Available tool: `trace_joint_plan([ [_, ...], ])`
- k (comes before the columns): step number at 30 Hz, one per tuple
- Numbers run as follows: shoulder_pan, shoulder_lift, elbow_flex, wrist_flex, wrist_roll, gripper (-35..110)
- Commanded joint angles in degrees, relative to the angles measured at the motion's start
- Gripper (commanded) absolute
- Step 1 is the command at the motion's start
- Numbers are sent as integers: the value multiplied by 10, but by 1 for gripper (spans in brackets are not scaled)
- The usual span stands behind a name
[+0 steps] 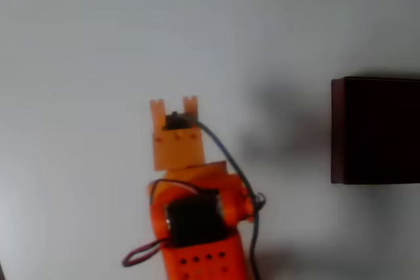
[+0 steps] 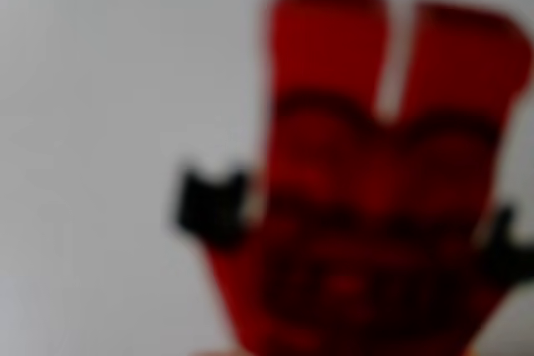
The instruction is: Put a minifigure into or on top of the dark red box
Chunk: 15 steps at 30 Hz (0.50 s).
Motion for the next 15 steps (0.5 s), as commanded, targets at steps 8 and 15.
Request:
trace_joint_plan([
  [8, 103, 91, -15, -25, -213, 1],
  [15, 183, 160, 8, -68, -315, 0],
])
